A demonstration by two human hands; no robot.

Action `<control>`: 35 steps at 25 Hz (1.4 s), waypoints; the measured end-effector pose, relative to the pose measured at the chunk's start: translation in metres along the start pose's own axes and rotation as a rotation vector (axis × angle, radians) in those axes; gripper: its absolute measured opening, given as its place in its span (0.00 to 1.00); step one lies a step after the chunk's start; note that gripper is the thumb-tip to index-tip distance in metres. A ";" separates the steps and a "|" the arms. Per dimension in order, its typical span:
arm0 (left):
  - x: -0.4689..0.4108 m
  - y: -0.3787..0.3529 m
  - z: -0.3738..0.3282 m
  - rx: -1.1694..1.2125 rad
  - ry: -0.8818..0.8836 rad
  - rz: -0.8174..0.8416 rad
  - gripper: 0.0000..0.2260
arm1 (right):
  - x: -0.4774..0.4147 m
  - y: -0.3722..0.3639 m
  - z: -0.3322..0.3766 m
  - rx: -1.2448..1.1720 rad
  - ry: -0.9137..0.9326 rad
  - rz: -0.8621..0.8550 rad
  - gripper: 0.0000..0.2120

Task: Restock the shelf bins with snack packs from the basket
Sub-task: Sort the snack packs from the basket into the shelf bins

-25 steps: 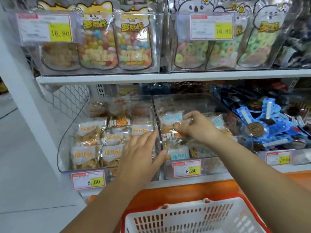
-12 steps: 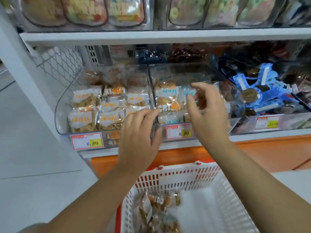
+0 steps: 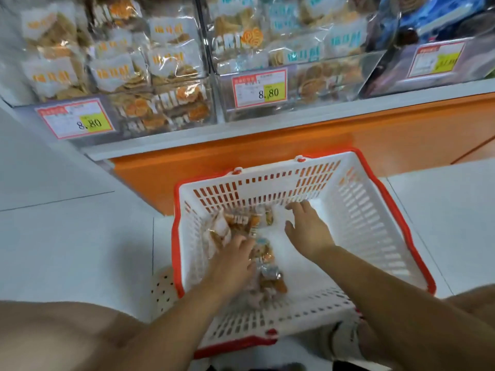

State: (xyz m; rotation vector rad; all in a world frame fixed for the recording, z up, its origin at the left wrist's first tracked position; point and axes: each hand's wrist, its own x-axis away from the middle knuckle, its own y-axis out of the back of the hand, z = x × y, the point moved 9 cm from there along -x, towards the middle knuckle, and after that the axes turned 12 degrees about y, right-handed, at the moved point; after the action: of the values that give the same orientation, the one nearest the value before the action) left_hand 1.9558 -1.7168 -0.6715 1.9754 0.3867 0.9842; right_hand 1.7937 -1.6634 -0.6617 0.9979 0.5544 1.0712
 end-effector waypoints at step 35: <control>-0.005 -0.024 -0.006 1.315 0.320 0.412 0.18 | 0.040 0.002 0.007 -1.201 -0.440 -0.057 0.12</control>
State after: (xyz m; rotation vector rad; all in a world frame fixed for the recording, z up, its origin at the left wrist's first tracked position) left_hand 1.9506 -1.7027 -0.6911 3.1449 1.0163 1.5238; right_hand 1.8154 -1.6294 -0.6535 0.1160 -0.4232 0.8653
